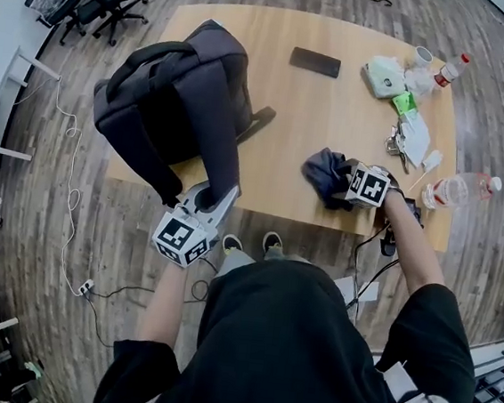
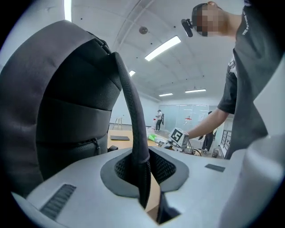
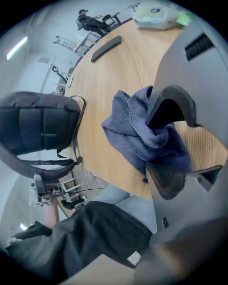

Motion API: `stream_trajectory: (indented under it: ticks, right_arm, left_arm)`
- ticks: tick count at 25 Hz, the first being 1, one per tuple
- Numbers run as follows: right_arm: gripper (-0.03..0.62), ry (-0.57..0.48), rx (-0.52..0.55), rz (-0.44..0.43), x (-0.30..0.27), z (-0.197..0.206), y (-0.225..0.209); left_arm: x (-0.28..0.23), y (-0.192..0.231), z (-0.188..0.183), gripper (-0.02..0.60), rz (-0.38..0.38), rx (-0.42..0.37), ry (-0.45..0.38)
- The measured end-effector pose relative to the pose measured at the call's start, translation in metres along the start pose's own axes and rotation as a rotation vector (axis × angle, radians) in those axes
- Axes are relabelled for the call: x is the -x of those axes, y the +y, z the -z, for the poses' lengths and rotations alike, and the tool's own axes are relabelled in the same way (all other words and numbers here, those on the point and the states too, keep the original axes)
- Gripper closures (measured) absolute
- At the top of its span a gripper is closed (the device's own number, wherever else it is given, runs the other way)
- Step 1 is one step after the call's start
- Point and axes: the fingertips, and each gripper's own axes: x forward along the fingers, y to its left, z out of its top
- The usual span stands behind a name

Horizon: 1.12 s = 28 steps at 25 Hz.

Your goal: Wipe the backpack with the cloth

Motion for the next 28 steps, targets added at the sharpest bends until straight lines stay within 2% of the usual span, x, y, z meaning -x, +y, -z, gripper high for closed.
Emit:
stream_trajectory:
  ticks: [1, 2, 3, 5, 7, 9, 12, 13, 15, 18, 21, 23, 28]
  right_arm:
    - [0.351, -0.016, -0.029, -0.007, 0.001, -0.001, 0.000]
    - [0.451, -0.026, -0.048, 0.002, 0.002, -0.002, 0.000]
    - [0.496, -0.030, -0.060, 0.020, 0.002, -0.003, 0.000]
    - [0.514, -0.048, -0.075, 0.068, 0.001, -0.005, 0.005]
    - [0.519, -0.127, -0.098, 0.115, 0.005, -0.017, 0.012]
    - [0.520, -0.300, -0.124, 0.163, 0.022, -0.053, 0.021]
    - [0.520, -0.634, -0.129, 0.217, 0.070, -0.128, 0.044]
    - [0.520, -0.718, -0.115, 0.230, 0.084, -0.150, 0.052]
    - [0.520, -0.813, -0.065, 0.258, 0.100, -0.188, 0.065]
    - [0.520, -0.846, 0.035, 0.286, 0.092, -0.232, 0.085]
    - [0.520, -0.842, 0.121, 0.355, 0.081, -0.259, 0.089]
    - [0.519, -0.845, 0.156, 0.397, 0.085, -0.275, 0.083]
    - [0.519, -0.889, 0.205, 0.441, 0.100, -0.317, 0.069]
  left_arm:
    - [0.000, 0.000, 0.001, 0.515, -0.001, -0.001, -0.006]
    - [-0.002, 0.001, 0.002, 0.515, -0.008, 0.001, -0.010]
    - [-0.004, 0.001, 0.003, 0.515, -0.013, 0.004, -0.011]
    - [-0.010, -0.005, 0.010, 0.515, -0.001, 0.019, 0.000]
    - [-0.018, -0.012, 0.021, 0.482, 0.026, 0.029, 0.033]
    - [-0.028, -0.016, 0.034, 0.482, 0.035, -0.001, 0.087]
    - [-0.039, -0.020, 0.052, 0.482, 0.033, -0.039, 0.153]
    - [-0.042, -0.021, 0.056, 0.483, 0.028, -0.039, 0.161]
    - [-0.049, -0.020, 0.057, 0.491, 0.017, -0.025, 0.160]
    - [-0.054, -0.026, 0.056, 0.508, 0.025, 0.005, 0.146]
    - [-0.051, -0.038, 0.053, 0.508, 0.053, 0.004, 0.130]
    - [-0.046, -0.041, 0.051, 0.508, 0.051, 0.026, 0.111]
    - [-0.033, -0.035, 0.047, 0.514, 0.011, 0.078, 0.085]
